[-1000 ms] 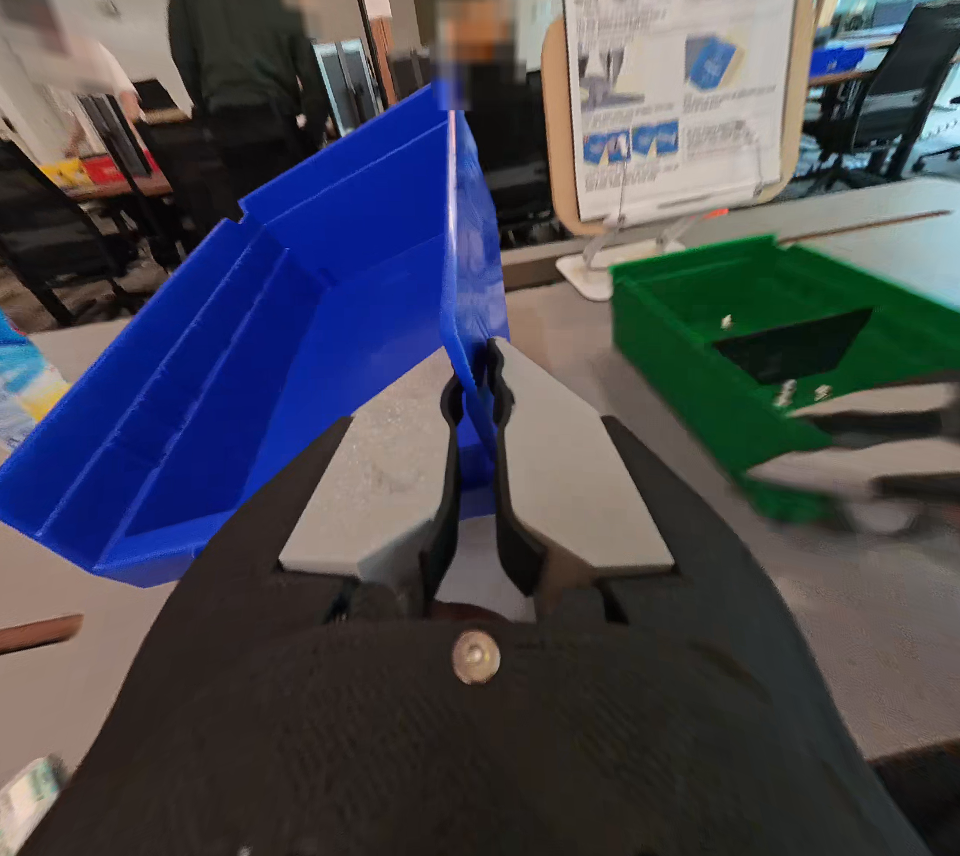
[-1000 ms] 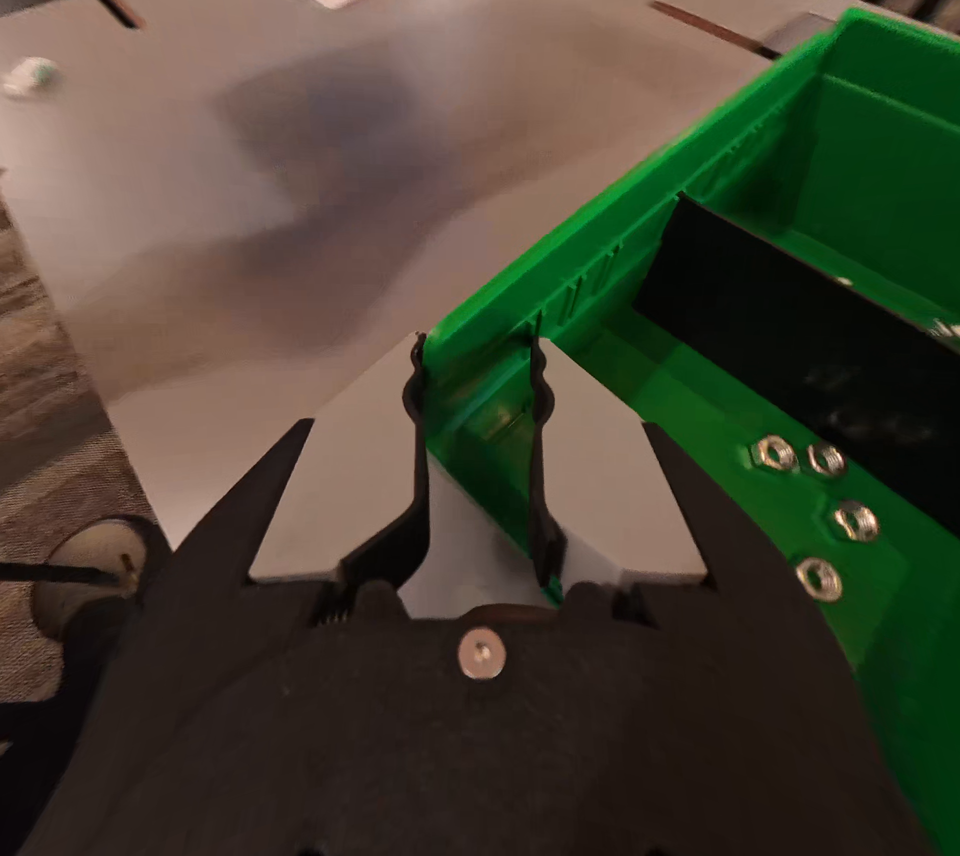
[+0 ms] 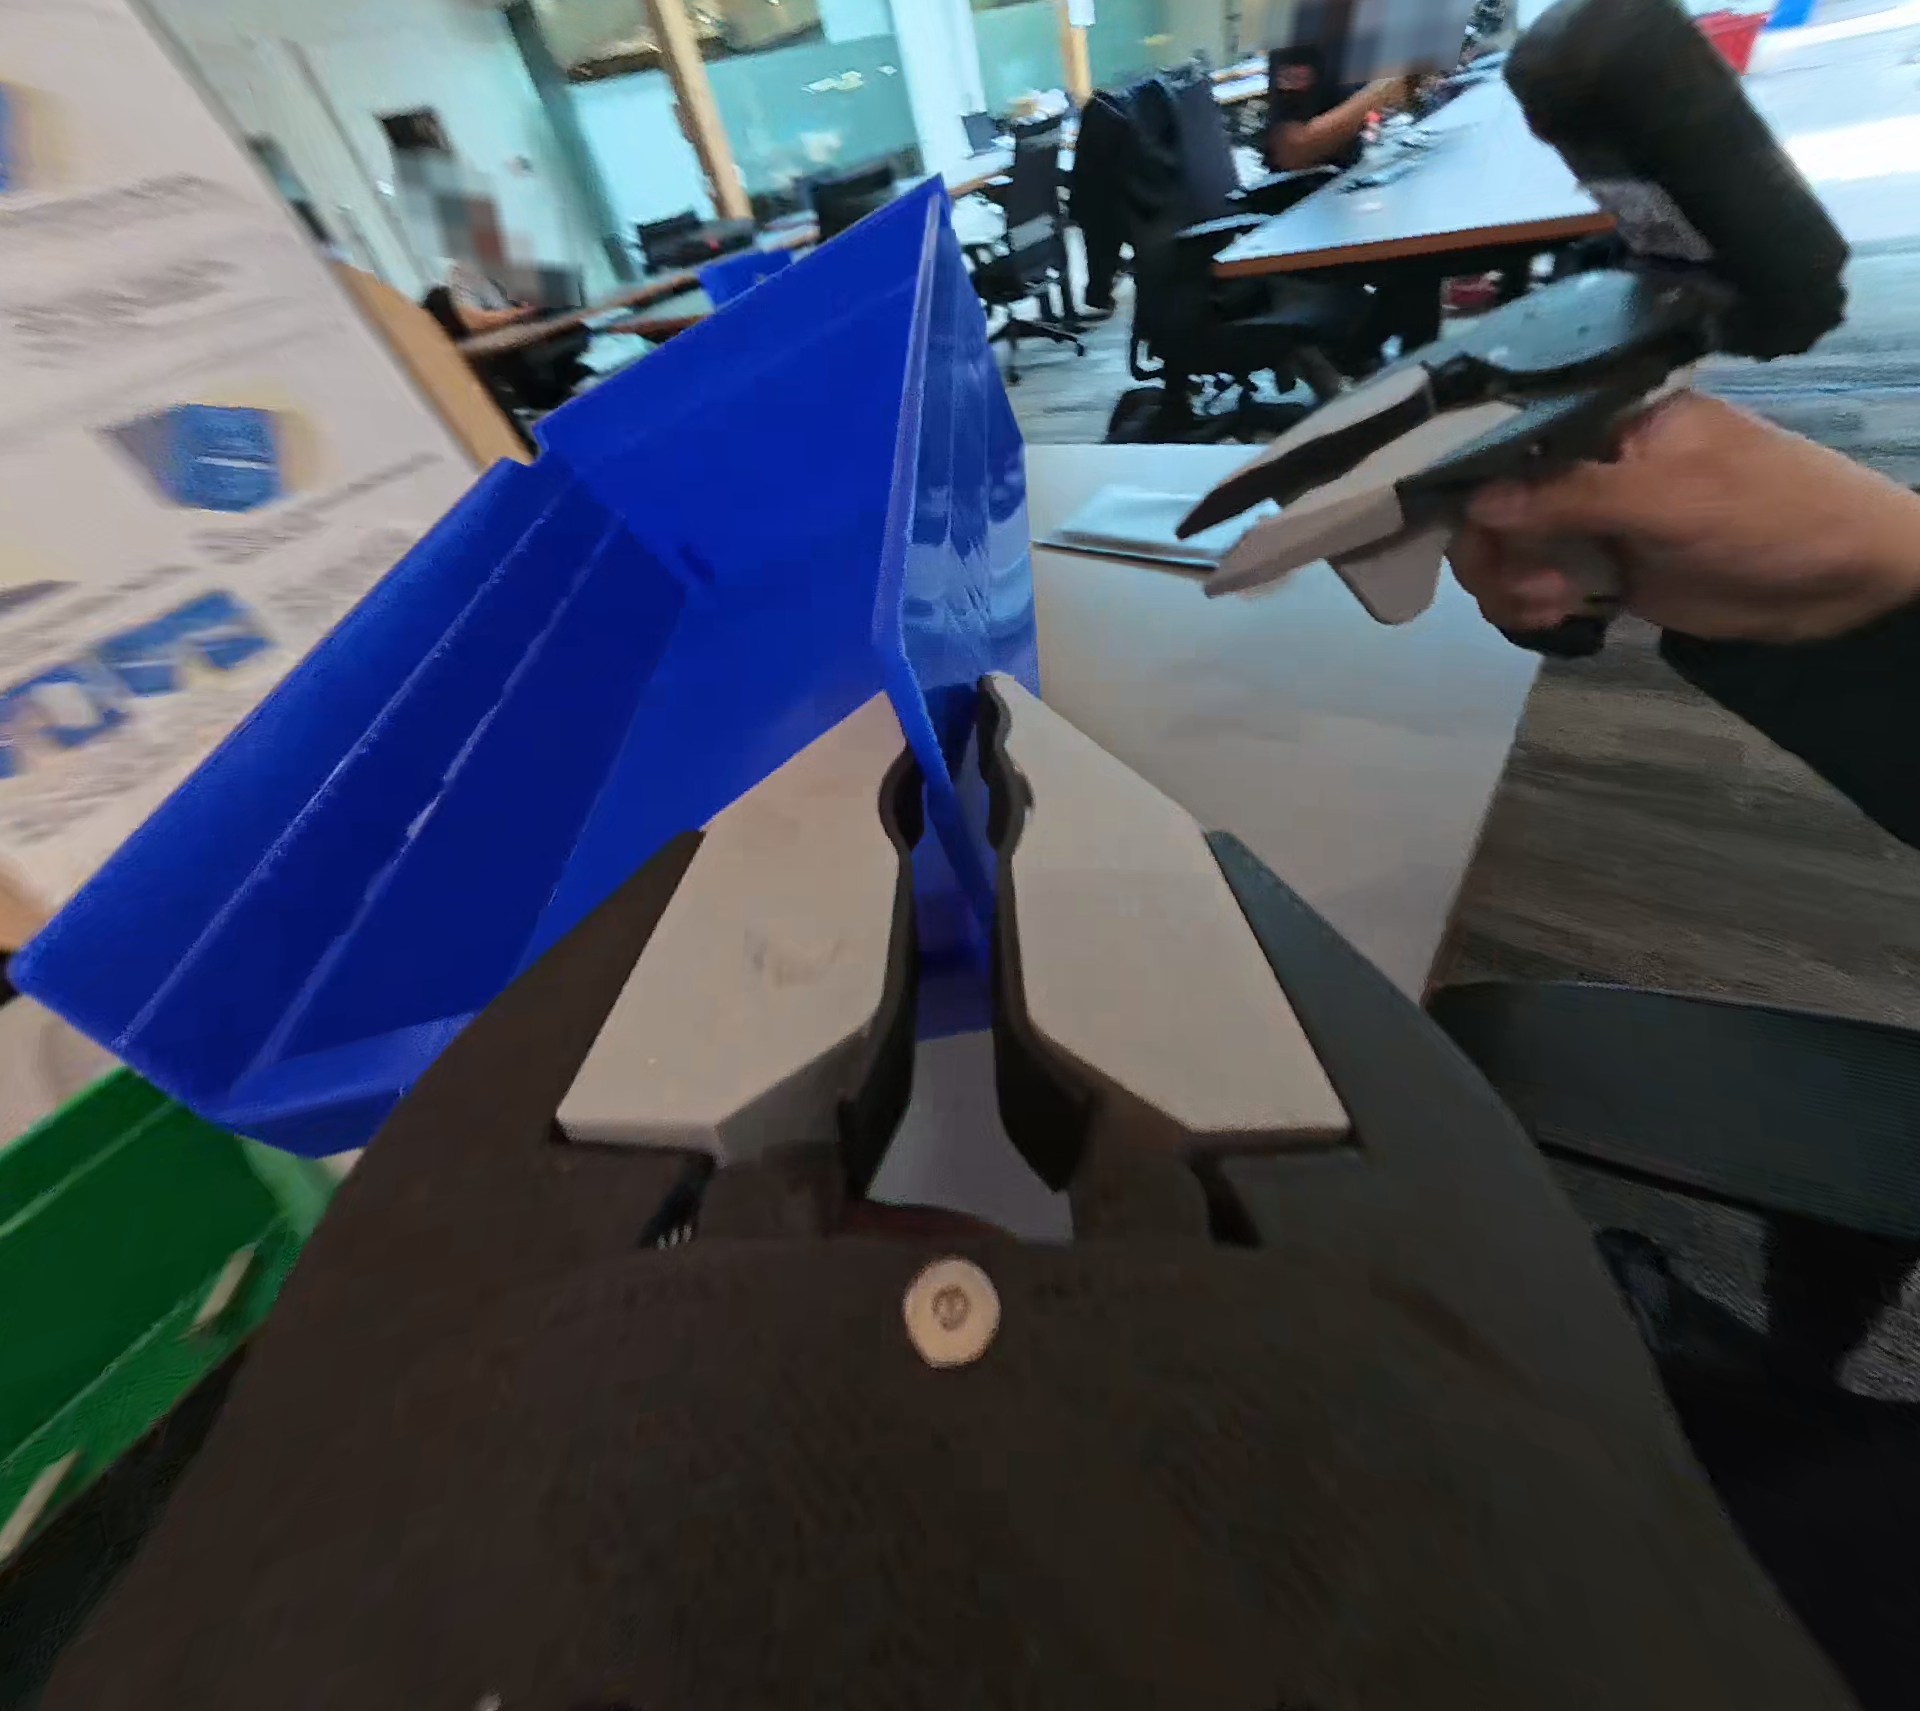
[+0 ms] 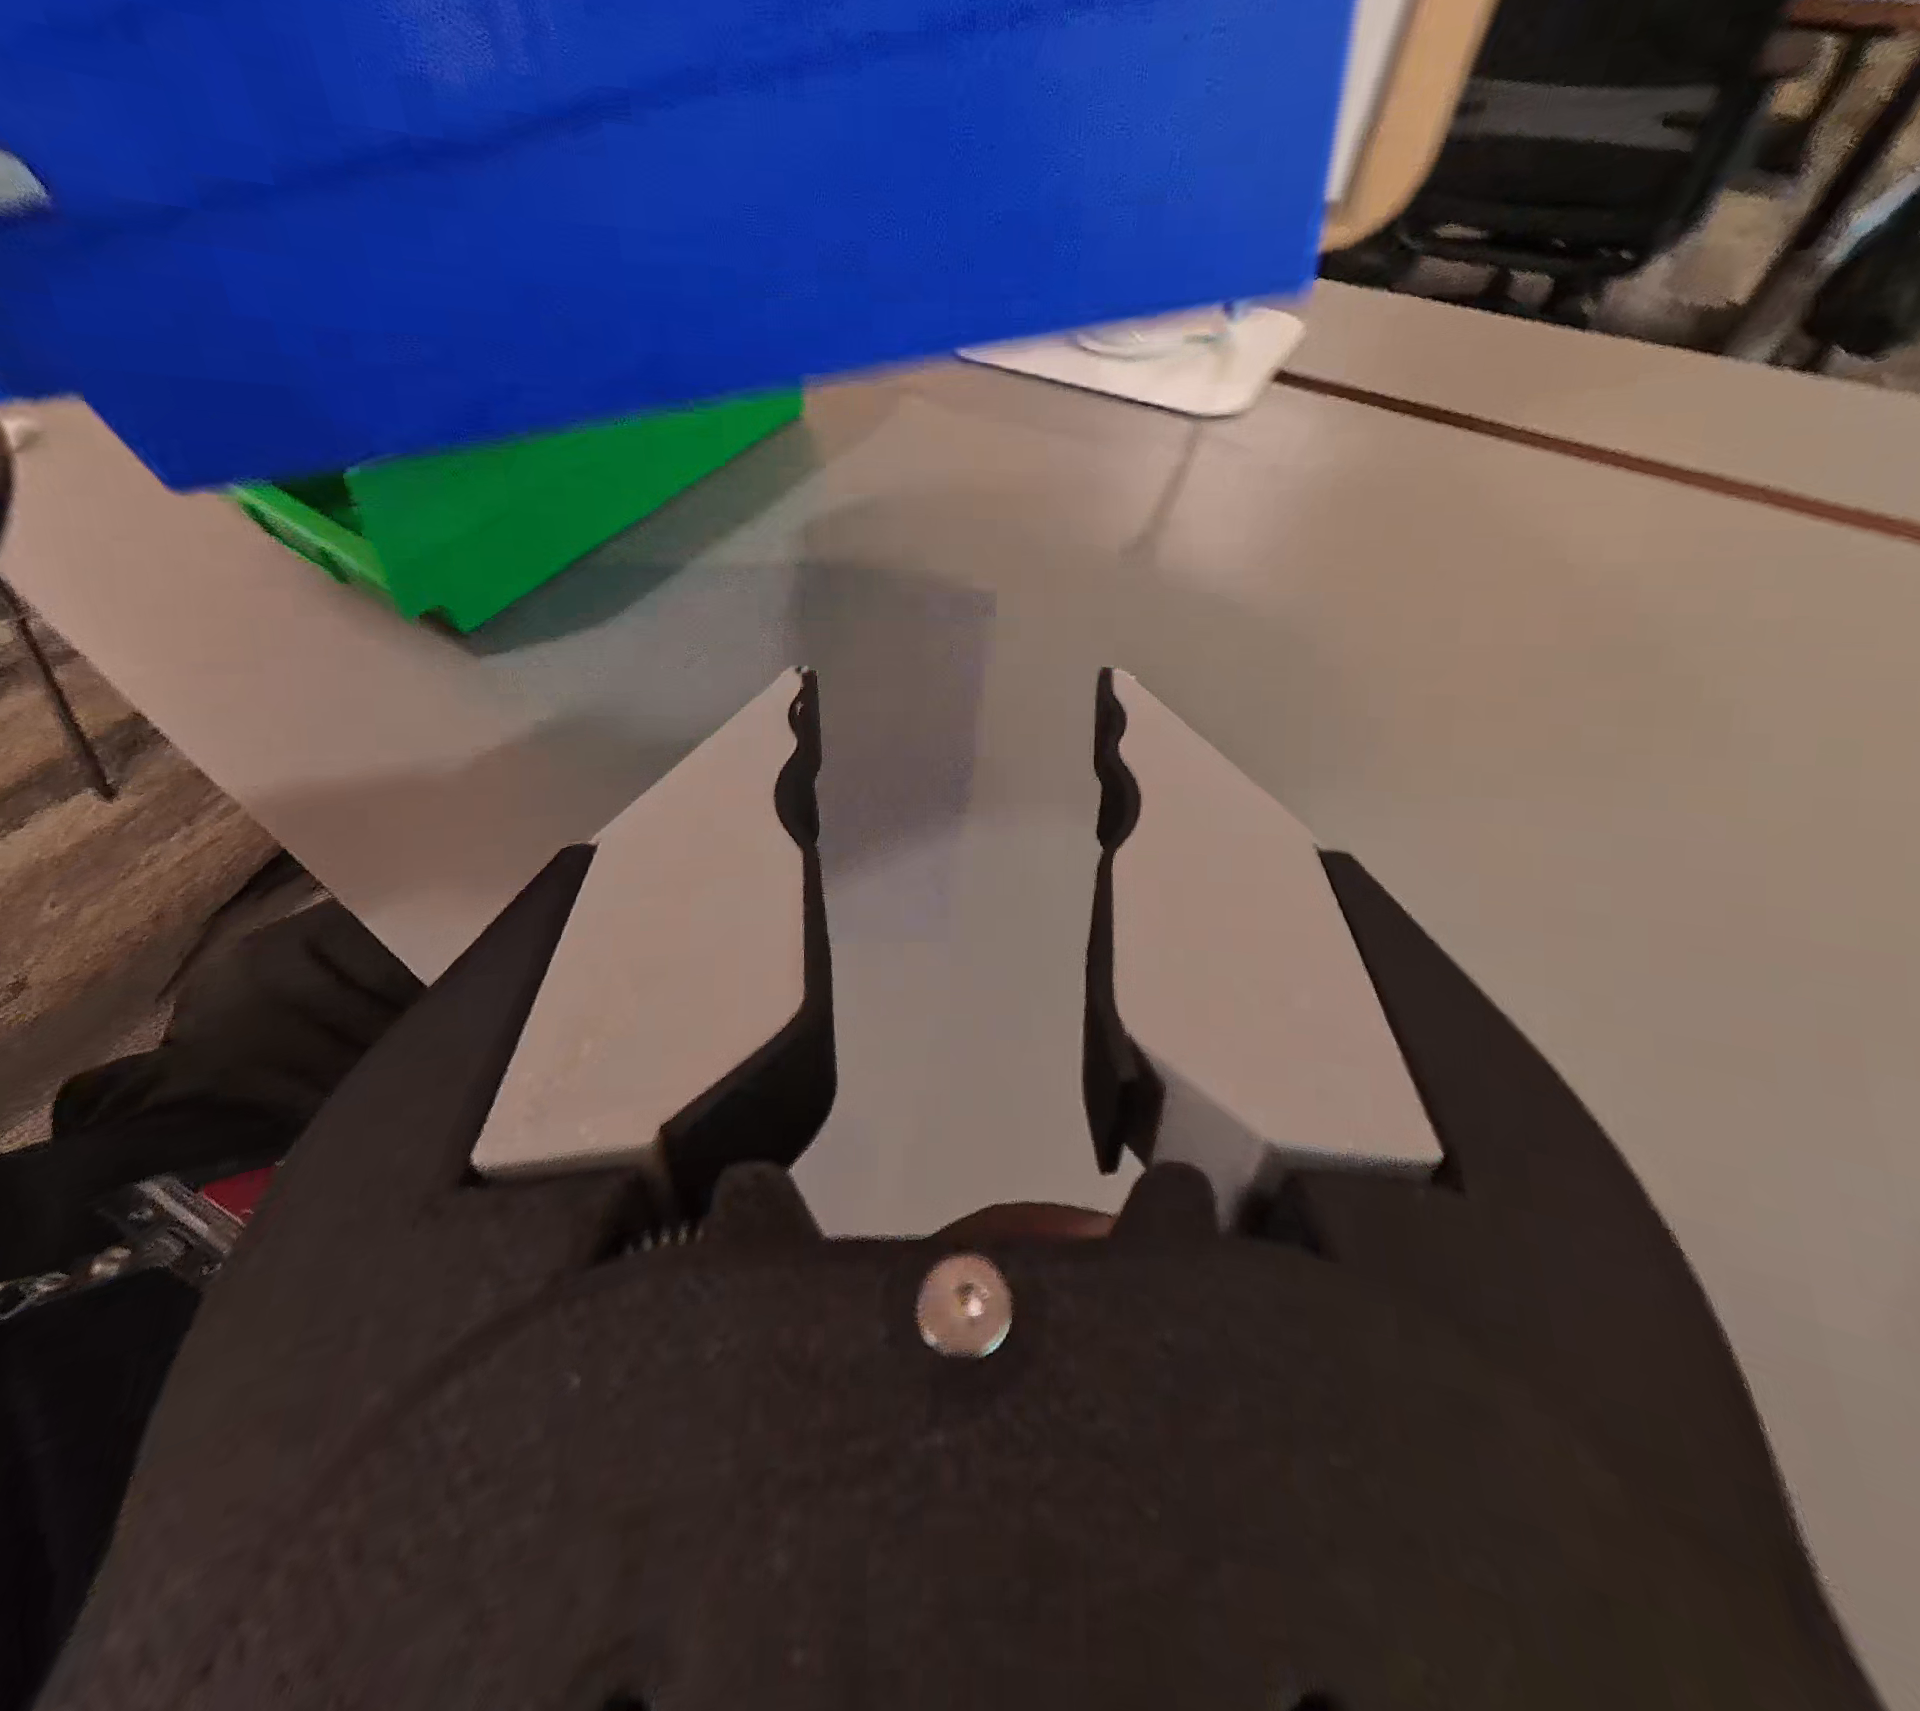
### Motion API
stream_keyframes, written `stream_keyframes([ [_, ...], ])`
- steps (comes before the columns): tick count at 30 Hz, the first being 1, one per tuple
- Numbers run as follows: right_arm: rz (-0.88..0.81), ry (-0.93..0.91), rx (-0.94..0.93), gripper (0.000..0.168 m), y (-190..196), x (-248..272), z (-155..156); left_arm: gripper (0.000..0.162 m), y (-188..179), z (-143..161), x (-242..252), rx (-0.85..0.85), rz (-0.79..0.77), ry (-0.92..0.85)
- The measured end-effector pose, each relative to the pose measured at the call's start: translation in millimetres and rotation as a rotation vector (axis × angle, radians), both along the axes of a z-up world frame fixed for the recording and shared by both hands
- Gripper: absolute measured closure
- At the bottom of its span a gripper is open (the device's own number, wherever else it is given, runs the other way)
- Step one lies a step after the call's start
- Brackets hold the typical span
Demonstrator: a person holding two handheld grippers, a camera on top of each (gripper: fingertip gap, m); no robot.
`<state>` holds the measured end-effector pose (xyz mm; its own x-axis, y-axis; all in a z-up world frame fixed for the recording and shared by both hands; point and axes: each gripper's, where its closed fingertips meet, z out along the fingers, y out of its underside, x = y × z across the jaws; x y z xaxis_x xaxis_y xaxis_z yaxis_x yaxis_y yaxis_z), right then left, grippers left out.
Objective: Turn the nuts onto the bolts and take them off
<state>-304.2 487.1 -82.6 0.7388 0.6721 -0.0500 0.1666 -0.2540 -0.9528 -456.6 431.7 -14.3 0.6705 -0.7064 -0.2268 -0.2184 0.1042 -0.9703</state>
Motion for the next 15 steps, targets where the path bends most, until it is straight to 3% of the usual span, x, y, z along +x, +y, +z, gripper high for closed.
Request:
stream_keyframes([
  [4,-0.104,0.014,-0.075,0.120,3.0,44.6,-35.0,0.157,25.0,-73.1,76.7,-0.063,0.006,-0.003],
  [9,-0.153,0.043,-0.175,0.124,9.8,60.0,-81.1,0.162,43.2,-159.9,122.8,-0.194,0.074,0.056],
  [10,-0.175,0.039,-0.188,0.125,18.1,63.6,-89.3,0.147,37.4,-167.7,133.7,-0.265,0.027,0.073],
  [12,-0.206,0.043,-0.233,0.129,40.5,67.6,-103.8,0.111,13.2,-153.6,156.8,-0.383,-0.152,-0.070],
  [13,-0.215,0.059,-0.246,0.135,53.8,67.8,-106.1,0.104,1.9,-147.4,164.0,-0.461,-0.237,-0.126],
  [14,-0.248,0.051,-0.253,0.162,68.6,72.2,-108.1,0.094,-8.2,-143.4,168.4,-0.536,-0.313,-0.153],
  [15,-0.296,0.021,-0.247,0.168,85.4,79.7,-108.7,0.087,-14.6,-139.9,168.7,-0.588,-0.360,-0.169],
])
